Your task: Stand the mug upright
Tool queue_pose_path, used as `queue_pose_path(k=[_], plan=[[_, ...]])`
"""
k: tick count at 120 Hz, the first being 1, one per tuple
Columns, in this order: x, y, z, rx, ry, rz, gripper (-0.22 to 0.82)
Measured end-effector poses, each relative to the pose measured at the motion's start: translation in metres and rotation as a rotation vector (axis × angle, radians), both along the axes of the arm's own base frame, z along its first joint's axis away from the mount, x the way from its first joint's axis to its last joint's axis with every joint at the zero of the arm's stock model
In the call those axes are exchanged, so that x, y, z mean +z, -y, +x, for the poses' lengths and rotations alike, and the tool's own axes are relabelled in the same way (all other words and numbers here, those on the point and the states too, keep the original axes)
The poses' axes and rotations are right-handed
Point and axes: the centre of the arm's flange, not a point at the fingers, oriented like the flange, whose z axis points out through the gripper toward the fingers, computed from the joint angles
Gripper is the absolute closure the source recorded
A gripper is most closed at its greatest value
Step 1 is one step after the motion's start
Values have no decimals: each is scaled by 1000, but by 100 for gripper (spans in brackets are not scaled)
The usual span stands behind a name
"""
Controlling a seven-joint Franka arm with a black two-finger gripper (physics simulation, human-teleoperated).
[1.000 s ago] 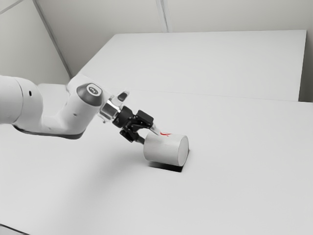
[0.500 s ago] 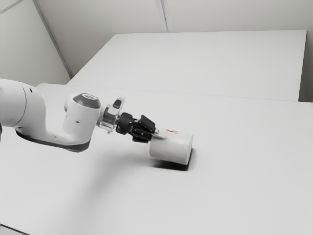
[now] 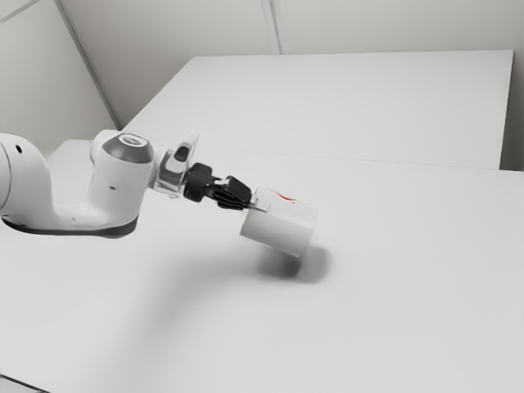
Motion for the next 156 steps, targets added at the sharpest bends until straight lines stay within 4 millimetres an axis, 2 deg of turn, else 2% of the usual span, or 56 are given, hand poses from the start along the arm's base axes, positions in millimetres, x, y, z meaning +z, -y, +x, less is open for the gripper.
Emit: queue_pose_path(k=[11, 23, 39, 65, 73, 83, 103, 156], plan=[[32, 0, -3, -60, 54, 100, 78], [59, -11, -4, -132, 69, 257, 78], [78, -25, -14, -197, 27, 493, 78], [102, -30, -40, -196, -69, 812, 78], [97, -31, -52, -167, -95, 878, 78], [81, -32, -62, -121, -117, 935, 78], [52, -38, -69, -19, -132, 992, 78], [3, -39, -54, 163, -145, 979, 78]])
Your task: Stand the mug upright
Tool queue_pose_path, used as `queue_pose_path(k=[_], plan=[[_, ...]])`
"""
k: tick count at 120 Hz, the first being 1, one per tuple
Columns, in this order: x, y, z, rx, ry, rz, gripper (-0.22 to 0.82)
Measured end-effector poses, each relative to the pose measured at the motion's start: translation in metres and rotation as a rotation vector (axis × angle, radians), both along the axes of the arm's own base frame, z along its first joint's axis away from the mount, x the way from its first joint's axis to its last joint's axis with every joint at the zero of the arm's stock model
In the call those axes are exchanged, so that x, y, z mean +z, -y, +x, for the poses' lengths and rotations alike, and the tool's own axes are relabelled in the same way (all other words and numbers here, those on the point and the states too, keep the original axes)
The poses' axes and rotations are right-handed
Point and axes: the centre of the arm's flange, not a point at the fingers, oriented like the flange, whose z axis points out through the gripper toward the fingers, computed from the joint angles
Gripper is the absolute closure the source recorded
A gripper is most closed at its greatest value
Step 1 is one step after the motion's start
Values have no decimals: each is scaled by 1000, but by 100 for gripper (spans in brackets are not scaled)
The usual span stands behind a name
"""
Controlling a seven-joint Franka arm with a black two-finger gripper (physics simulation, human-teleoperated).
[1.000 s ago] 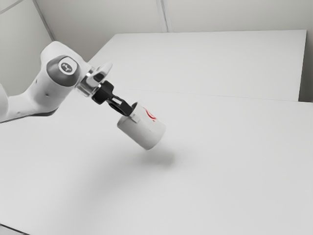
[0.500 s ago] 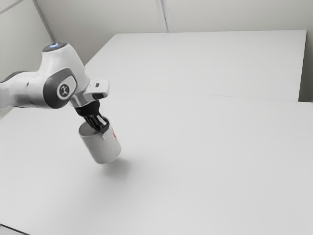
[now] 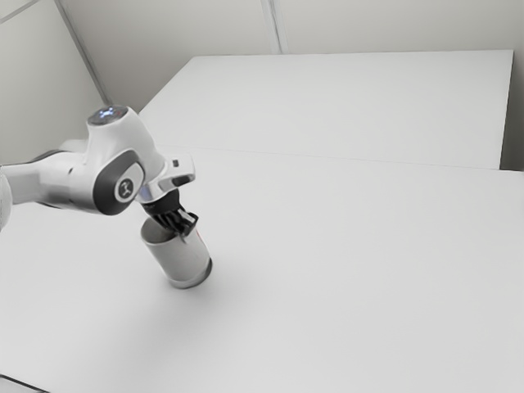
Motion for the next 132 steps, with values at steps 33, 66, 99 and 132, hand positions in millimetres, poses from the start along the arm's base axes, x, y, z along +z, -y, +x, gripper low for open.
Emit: queue_pose_path(k=[33, 66, 99, 132], plan=[[-14, 8, 6, 45, 3, -15, 64], [34, 14, 19, 82, 52, -33, 18], [113, 16, 44, 120, -31, -44, 5], [163, 28, 77, 116, -105, -57, 1]])
